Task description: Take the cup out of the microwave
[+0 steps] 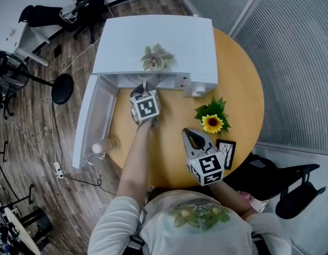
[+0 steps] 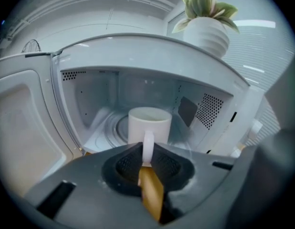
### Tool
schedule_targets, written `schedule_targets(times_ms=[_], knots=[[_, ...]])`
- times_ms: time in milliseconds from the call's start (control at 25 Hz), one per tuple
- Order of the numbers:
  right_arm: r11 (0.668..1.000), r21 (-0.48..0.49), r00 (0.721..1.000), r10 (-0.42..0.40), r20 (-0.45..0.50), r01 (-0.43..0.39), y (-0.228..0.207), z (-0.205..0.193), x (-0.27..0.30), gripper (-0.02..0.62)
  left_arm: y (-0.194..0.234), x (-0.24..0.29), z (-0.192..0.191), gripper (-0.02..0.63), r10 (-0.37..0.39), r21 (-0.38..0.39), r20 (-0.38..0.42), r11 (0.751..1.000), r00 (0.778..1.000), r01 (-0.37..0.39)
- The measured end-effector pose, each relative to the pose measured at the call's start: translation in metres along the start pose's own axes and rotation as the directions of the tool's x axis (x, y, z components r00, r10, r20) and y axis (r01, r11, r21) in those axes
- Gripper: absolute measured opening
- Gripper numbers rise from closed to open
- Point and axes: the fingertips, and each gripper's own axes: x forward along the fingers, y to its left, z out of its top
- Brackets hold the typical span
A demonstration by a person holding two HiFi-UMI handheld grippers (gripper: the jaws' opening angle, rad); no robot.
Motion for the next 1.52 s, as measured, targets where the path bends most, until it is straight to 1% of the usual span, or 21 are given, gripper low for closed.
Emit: schedule_targets(times_ms=[440,760,1520], knots=[[1.0,-0.011,1.0,0.003,0.012,-0.003,0.004,0.003,-0.008,0.018,0.001,-0.023,0.011,0.049,-0.005,-0.003,0.068,1.0,0.998,0.006],[1.0,-0.02,1.0,0.003,0.022,-0.003,0.008,0.004,-0.016,0.018,0.001,-0.04,0.01,0.049,-0.005,-0.005,0.095,1.0,0.995,0.006],[0.999,-0.039,0.998,-0.024,0.062,0.026,0.016,0.007,-0.045,0.018,-0.005,-0.101,0.011,0.049,-0.038,0.028,0.168,0.999,0.985,0.034]])
